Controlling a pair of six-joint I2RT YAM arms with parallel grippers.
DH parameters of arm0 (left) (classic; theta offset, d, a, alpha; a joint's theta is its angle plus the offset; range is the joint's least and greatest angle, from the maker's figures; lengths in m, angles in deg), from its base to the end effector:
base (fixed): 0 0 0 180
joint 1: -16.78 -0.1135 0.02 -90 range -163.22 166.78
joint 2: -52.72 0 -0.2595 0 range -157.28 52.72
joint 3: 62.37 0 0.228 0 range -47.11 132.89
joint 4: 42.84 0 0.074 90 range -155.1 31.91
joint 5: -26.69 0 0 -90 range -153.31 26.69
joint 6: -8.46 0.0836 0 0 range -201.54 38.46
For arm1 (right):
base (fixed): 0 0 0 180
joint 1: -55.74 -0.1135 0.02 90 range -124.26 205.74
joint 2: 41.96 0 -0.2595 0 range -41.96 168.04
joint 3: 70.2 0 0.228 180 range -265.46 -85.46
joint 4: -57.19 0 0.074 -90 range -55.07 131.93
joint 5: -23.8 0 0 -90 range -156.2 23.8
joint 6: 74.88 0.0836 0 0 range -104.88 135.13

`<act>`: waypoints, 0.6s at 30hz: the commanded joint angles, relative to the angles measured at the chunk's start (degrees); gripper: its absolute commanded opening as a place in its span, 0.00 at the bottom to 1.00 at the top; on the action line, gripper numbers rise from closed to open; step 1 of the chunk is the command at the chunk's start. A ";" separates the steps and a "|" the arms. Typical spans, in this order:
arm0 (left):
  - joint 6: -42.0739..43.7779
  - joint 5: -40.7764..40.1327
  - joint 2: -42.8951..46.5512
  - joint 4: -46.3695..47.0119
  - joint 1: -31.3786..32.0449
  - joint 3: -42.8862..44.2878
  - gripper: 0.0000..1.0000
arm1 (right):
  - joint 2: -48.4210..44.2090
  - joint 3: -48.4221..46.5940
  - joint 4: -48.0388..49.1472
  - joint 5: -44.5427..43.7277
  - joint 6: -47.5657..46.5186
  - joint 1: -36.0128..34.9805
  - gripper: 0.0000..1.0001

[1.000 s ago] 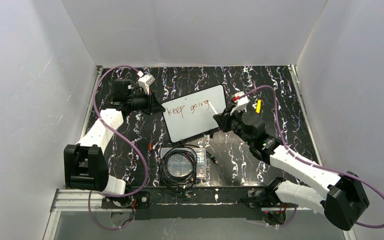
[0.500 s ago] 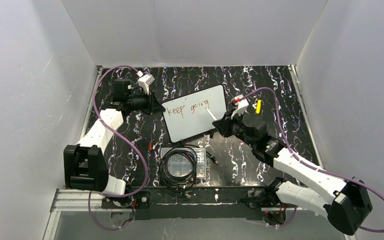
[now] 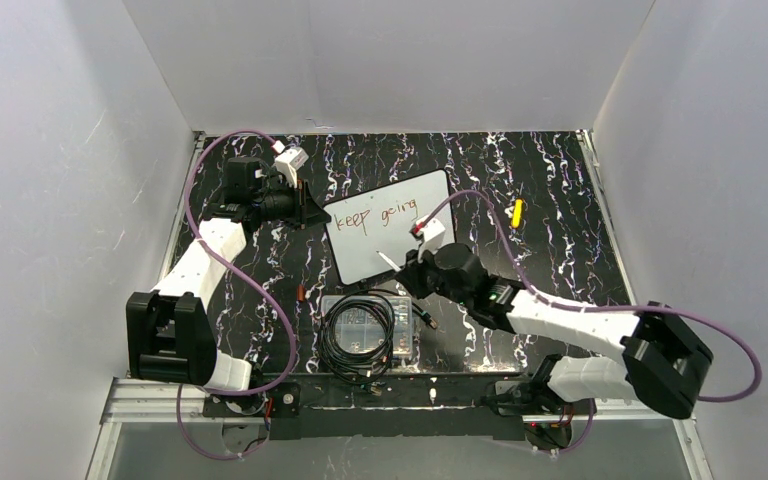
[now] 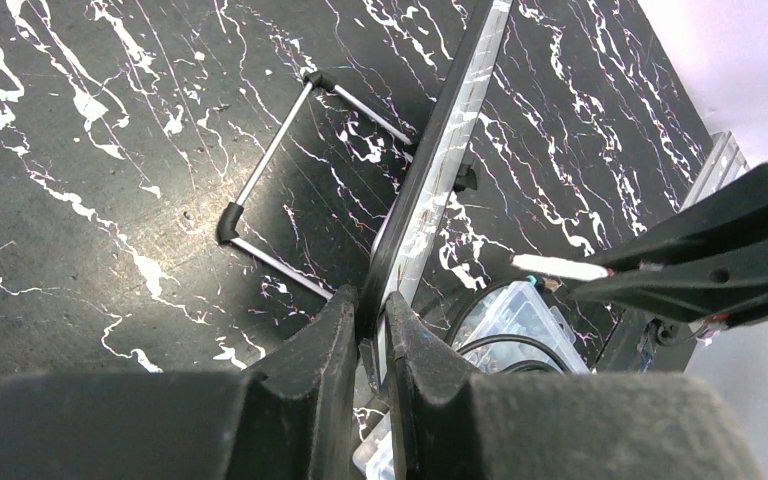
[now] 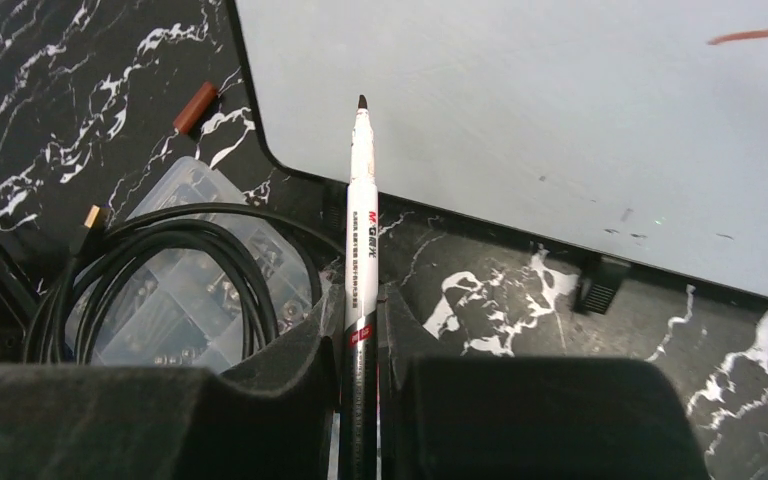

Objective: Write a sentence on the whiteboard

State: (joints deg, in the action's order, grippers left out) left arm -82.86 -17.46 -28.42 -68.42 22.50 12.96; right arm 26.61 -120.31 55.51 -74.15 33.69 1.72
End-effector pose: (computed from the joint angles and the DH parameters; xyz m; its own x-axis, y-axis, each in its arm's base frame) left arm 0.3122 -0.0916 0.2779 -0.5338 0.0373 -0.8448 0.6668 0.6331 -0.3933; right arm 0.1789 0.2268 0.2289 -0.4227 -0.0454 -0.9051 -0.6230 0.7399 0.2538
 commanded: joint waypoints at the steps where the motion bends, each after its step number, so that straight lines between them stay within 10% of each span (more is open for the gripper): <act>1: 0.10 0.12 2.26 1.02 -0.42 1.36 0.00 | 3.99 -5.18 5.72 -3.56 -2.50 -2.71 0.01; 18: 0.20 0.21 1.83 0.92 -0.44 1.79 0.00 | 14.74 -10.43 4.39 -7.92 -1.15 -4.30 0.01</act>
State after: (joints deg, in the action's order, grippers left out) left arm -83.04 -17.44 -28.42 -68.42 22.50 12.96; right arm 40.56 -127.74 58.47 -79.63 32.29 -2.32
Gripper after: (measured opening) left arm 0.127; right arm 0.214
